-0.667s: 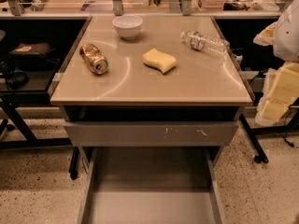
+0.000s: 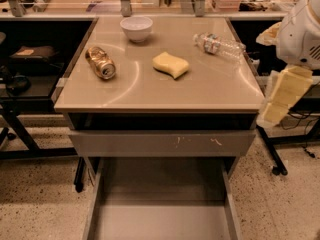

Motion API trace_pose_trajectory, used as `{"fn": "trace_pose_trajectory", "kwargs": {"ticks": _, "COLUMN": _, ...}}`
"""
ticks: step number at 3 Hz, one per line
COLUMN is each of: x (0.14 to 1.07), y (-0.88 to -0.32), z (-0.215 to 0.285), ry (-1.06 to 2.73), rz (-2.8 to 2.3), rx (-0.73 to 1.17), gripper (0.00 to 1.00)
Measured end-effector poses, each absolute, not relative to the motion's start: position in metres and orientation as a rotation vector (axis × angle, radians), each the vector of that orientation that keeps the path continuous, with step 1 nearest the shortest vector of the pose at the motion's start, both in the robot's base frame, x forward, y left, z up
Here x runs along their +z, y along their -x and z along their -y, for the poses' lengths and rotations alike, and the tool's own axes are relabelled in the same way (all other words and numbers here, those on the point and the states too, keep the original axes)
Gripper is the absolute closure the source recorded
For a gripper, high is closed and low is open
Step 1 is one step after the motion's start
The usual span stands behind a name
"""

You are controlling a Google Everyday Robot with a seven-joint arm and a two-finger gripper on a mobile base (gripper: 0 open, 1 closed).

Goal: Place sponge into middle drawer

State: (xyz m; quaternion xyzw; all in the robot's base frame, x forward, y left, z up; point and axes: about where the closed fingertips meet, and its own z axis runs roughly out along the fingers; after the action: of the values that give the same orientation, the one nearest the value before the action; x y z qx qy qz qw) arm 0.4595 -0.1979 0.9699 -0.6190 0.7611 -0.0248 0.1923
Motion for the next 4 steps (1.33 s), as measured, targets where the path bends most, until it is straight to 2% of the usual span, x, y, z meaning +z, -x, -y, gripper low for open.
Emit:
{"fn": "trace_pose_trajectory", "kwargs": {"ticks": 2, "x": 0.949, "y": -0.535, "z": 0.159, "ry": 1.668, "rz": -1.864, "rx": 0.011, "gripper": 0.0}}
{"fn": "trace_pose_trajectory", "kwargs": {"ticks": 4, "x": 0.93, "y": -0.557, "z": 0.154, "ry": 1.641, "rz": -1.832, "rx": 0.044, "gripper": 0.0}}
